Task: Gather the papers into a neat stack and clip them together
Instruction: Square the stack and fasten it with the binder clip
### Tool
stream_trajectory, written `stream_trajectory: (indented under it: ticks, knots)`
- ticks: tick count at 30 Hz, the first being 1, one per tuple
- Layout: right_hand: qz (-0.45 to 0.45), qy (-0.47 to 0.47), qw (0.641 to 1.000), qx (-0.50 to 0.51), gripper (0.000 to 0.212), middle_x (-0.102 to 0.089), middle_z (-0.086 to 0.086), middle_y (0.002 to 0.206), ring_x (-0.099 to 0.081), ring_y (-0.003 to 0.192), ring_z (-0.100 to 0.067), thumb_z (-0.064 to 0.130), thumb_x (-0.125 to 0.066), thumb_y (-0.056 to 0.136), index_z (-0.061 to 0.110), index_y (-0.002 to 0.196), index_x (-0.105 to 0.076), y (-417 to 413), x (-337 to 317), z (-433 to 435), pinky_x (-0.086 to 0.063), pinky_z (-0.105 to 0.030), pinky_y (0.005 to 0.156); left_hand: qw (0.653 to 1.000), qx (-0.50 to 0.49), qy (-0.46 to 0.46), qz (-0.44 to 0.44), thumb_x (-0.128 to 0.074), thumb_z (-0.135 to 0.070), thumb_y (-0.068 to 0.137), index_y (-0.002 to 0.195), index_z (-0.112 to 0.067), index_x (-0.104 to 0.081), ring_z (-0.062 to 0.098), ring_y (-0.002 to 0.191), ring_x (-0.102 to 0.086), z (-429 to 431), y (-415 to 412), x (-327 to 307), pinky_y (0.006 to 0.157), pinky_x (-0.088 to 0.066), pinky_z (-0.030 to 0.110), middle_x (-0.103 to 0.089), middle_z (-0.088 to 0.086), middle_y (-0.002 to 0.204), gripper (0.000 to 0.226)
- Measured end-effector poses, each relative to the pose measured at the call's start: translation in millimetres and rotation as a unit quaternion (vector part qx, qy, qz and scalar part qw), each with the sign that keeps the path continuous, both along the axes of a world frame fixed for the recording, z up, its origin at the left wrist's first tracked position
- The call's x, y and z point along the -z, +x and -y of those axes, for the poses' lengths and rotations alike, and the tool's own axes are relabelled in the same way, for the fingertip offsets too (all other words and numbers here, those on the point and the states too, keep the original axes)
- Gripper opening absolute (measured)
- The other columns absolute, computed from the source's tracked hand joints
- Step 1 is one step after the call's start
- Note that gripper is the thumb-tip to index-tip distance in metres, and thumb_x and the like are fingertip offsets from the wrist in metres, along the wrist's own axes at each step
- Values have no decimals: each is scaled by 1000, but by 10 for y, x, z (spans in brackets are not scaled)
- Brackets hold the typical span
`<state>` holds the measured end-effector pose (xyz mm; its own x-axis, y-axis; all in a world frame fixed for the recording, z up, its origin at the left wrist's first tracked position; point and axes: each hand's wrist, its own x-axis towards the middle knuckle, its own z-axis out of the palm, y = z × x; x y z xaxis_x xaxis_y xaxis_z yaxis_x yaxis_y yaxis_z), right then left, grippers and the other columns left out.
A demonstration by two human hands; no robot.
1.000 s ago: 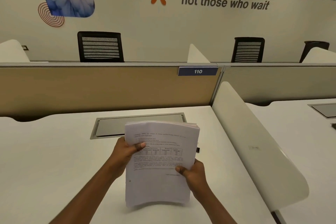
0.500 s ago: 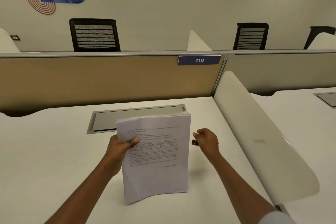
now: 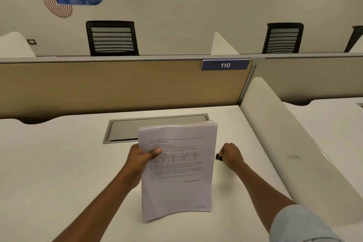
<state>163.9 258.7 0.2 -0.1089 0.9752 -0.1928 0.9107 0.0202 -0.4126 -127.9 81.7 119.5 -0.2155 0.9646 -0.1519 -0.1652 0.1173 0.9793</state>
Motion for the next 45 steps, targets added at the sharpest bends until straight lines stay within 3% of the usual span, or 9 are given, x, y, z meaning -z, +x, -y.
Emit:
stream_trajectory:
  ticks: [8, 11, 15, 19, 27, 31, 36, 39, 45]
  knots:
    - [-197, -9, 978, 75, 21, -69, -17, 83, -63, 68, -23, -3, -54, 81, 8, 63, -54, -52, -466, 244, -53, -39, 63, 1000, -2, 7, -2, -77, -14, 75, 98, -12, -71, 32, 86, -73, 132, 84, -139, 69, -61, 41, -76, 12, 94, 24]
    - [-266, 8, 960, 91, 6, -70, -16, 84, -62, 54, -17, -5, -60, 79, 0, 79, -64, -94, -897, 386, -56, -30, 55, 1000, -3, 11, -8, -68, -8, 81, 99, -12, -71, 32, 86, -73, 210, 125, -219, 68, -61, 40, -76, 11, 94, 19]
    - [-413, 25, 904, 107, 38, -66, -16, 95, -67, 70, -20, -7, -69, 75, 6, 110, -62, -116, -1590, 580, -59, -32, 68, 1000, -2, 26, -12, -72, -10, 81, 97, -16, -71, 30, 85, -73, 362, 166, -347, 67, -61, 38, -76, 8, 92, 17]
    - [-520, 40, 851, 65, 49, -60, -17, 99, -67, 78, -20, -14, -65, 78, 0, 124, -53, -163, -2463, 946, -58, -24, 69, 999, -1, 39, -4, -75, -18, 77, 100, -14, -69, 32, 87, -73, 548, 195, -500, 70, -61, 42, -76, 9, 93, 24]
    - [-478, 129, 862, -110, 44, -66, -8, 98, -67, 95, -25, -5, -75, 72, 16, 109, -65, -451, -3569, 1910, -58, -37, 84, 998, -3, 51, 24, -70, -21, 75, 106, -9, -67, 35, 89, -72, 941, 190, -700, 71, -61, 43, -74, 15, 98, 33]
    - [-410, 96, 891, -172, 55, -66, 1, 98, -65, 95, -16, 4, -79, 72, 16, 121, -60, -815, -3604, 2338, -55, -29, 86, 999, 3, 49, 21, -73, -18, 78, 107, -9, -67, 33, 89, -72, 1100, 134, -782, 71, -60, 41, -74, 13, 98, 30]
    - [-377, 70, 895, -227, 49, -64, 3, 97, -66, 96, -20, 6, -77, 76, 17, 121, -61, -1241, -3482, 2516, -58, -40, 87, 999, 15, 47, 14, -72, -23, 72, 104, -12, -67, 32, 87, -73, 1266, 41, -870, 70, -60, 38, -75, 10, 95, 34]
    - [-382, 47, 891, -240, 40, -63, 1, 96, -65, 93, -20, 2, -72, 79, 14, 116, -62, -1434, -3446, 2573, -57, -28, 71, 999, 21, 48, 12, -72, -22, 71, 103, -13, -67, 33, 86, -73, 1341, -30, -901, 70, -60, 39, -76, 9, 94, 34]
    - [-364, 64, 907, -201, 43, -67, 0, 98, -62, 81, -4, 5, -72, 80, 9, 122, -62, -1676, -3357, 2641, -45, -15, 67, 999, 18, 44, 18, -74, -14, 77, 104, -14, -67, 30, 84, -74, 1468, -163, -896, 67, -59, 35, -77, 6, 93, 28]
